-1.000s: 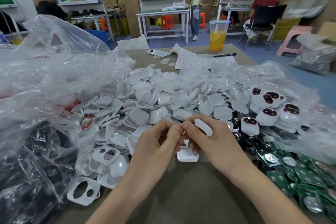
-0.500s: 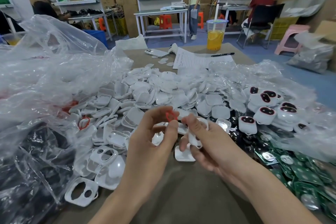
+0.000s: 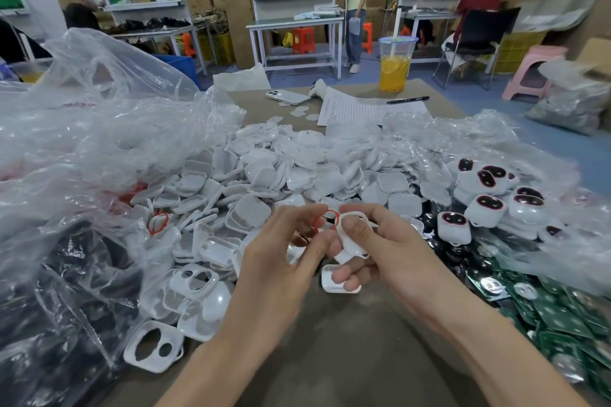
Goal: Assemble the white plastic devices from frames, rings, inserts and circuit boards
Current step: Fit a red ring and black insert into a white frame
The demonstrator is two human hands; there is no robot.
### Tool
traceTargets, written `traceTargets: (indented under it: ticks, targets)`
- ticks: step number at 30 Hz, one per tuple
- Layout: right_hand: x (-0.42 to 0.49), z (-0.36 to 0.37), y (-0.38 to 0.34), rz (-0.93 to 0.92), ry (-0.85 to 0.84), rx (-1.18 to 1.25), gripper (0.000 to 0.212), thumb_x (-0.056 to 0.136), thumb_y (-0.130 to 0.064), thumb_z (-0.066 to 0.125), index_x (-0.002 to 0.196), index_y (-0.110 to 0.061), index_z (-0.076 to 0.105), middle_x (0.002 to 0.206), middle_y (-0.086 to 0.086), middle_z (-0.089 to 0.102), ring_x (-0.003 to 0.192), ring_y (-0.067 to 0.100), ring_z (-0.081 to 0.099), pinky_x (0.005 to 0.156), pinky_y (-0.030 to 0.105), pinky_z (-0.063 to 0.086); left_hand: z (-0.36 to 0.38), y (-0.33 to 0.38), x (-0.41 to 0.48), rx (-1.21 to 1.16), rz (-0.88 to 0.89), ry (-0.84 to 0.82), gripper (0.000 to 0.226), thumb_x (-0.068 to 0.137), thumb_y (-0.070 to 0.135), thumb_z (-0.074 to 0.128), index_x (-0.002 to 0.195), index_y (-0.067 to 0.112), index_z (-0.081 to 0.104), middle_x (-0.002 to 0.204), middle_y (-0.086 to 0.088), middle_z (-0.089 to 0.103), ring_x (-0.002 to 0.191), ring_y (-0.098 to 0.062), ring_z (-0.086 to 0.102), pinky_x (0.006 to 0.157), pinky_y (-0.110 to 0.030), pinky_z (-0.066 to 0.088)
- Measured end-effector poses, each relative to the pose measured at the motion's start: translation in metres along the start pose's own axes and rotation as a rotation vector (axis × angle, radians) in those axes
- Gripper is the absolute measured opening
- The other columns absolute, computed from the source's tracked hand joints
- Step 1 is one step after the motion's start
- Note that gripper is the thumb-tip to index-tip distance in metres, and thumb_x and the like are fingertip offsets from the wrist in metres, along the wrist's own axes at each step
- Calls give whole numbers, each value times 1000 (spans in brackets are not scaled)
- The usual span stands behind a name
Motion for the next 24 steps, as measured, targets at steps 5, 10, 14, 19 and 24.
traceTargets:
  ticks: [5, 10, 14, 19, 24]
  targets:
    - [7, 2, 11, 2, -18, 33, 35, 100, -23, 54, 134, -15, 59, 116, 9, 71, 91, 28, 74, 78, 35, 59, 9, 5, 2, 110, 102, -21, 25, 92, 26, 72, 109, 43, 66, 100, 19, 60, 95, 1, 62, 80, -4, 41]
    - [7, 4, 8, -49, -47, 55, 41, 100, -14, 53, 140, -20, 52, 119, -1, 73, 113, 20, 69, 90, 32, 58, 6, -2, 5, 92, 100, -20, 22, 93, 24, 72, 111, 37, 68, 106, 20, 59, 100, 2, 62, 82, -5, 42]
    - [6, 9, 1, -109, -103, 16, 41, 98, -19, 55, 138, -16, 54, 124, 1, 71, 119, 16, 66, 89, 27, 57, 6, -4, 6, 54, 91, -46, 20, 93, 27, 71, 111, 37, 70, 109, 17, 59, 101, -2, 63, 82, -6, 43]
    - [3, 16, -3, -150, -142, -8, 30, 100, -18, 51, 128, -17, 64, 123, 6, 72, 119, 18, 65, 92, 28, 56, 3, -2, 6, 33, 102, -28, 20, 91, 35, 70, 110, 43, 69, 109, 16, 59, 101, -6, 63, 81, -9, 44]
    - [2, 17, -3, -155, -155, -10, 32, 98, -23, 52, 125, -14, 66, 121, 6, 72, 118, 19, 66, 91, 28, 56, 2, 1, 4, 43, 124, -18, 20, 90, 36, 68, 109, 41, 70, 108, 16, 57, 99, -4, 62, 79, -7, 43]
Point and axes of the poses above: each hand's wrist, its own x-axis towards the middle knuckle, its own z-axis out of the palm, y = z × x, the point moved 10 cm from there along x, towards the middle knuckle
